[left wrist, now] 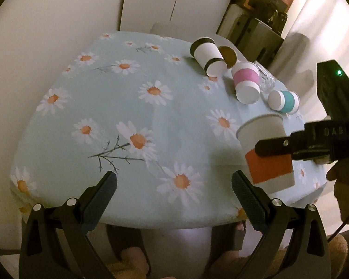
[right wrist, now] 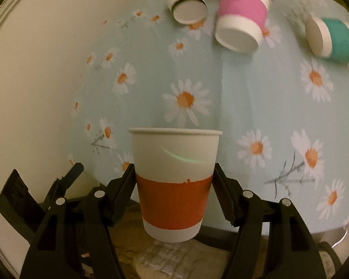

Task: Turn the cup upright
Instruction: 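Rotate the red-banded cup upright, set it down, open the right gripper, then close the left gripper around the standing red-banded cup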

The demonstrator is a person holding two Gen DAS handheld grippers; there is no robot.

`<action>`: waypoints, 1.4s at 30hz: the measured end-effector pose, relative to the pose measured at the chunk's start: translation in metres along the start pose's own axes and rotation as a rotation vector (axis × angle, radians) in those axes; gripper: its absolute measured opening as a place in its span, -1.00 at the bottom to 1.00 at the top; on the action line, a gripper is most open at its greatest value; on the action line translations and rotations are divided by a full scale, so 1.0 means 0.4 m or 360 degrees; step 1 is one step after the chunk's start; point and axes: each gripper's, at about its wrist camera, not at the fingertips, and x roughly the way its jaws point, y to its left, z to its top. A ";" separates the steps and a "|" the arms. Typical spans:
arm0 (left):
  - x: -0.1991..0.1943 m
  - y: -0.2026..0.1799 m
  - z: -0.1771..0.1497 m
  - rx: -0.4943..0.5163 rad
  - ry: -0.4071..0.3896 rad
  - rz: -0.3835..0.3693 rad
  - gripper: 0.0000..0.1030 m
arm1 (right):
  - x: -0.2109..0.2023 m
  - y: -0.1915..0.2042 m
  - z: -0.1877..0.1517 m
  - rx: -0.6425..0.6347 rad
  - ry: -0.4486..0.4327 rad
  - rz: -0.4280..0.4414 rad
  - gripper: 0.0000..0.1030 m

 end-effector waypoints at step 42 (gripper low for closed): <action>0.021 -0.115 0.060 -0.0147 0.0278 -0.0278 0.87 | -0.249 -0.203 -0.345 0.0070 -0.0640 0.0410 0.37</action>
